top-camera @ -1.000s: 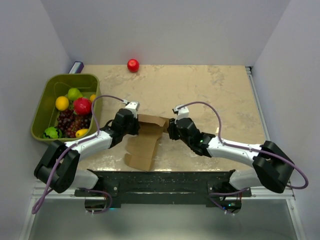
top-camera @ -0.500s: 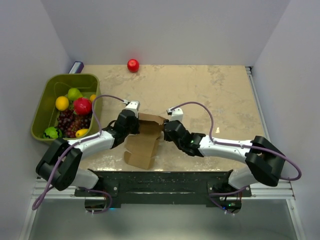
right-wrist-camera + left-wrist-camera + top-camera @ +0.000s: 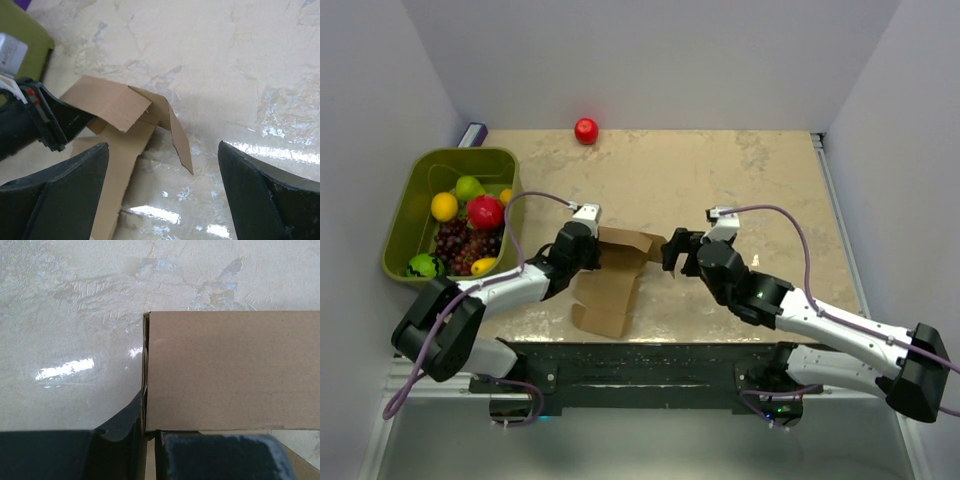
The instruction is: Fold the paper box
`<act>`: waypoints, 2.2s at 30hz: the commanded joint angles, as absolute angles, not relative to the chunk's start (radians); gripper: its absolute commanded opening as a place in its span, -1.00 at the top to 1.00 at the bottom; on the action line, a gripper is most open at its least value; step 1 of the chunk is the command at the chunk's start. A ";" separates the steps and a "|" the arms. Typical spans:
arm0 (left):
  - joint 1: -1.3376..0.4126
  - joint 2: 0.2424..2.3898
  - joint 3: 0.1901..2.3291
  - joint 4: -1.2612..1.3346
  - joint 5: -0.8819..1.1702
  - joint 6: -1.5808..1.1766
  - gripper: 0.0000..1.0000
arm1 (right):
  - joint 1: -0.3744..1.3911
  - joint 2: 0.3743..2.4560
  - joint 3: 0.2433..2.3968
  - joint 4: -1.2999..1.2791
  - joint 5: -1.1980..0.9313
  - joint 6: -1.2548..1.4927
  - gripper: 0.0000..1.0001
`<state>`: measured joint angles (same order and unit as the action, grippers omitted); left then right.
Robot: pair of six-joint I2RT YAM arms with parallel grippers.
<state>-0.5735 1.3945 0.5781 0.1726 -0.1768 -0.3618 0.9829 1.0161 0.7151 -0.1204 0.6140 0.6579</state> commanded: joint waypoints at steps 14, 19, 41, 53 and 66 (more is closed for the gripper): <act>-0.591 1.339 0.543 0.224 -0.235 -0.374 1.00 | 0.913 1.265 0.928 -0.005 0.215 0.934 -0.76; -0.597 1.325 0.529 0.238 -0.248 -0.374 1.00 | 0.824 1.330 0.902 0.107 0.124 0.966 -0.69; -0.640 1.299 0.505 0.256 -0.293 -0.393 1.00 | 0.807 1.563 0.910 0.304 0.083 1.084 -0.29; -0.638 1.336 0.548 0.212 -0.364 -0.399 1.00 | 0.822 1.409 0.801 0.220 0.216 1.060 -0.50; -0.635 1.374 0.578 0.209 -0.298 -0.422 1.00 | 1.028 1.434 0.798 0.065 0.382 1.089 0.03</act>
<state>-0.6369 1.3735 0.5442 0.1932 -0.3157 -0.3897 1.0126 1.4059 0.7742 0.1047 0.3237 1.0542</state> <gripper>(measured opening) 0.123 0.492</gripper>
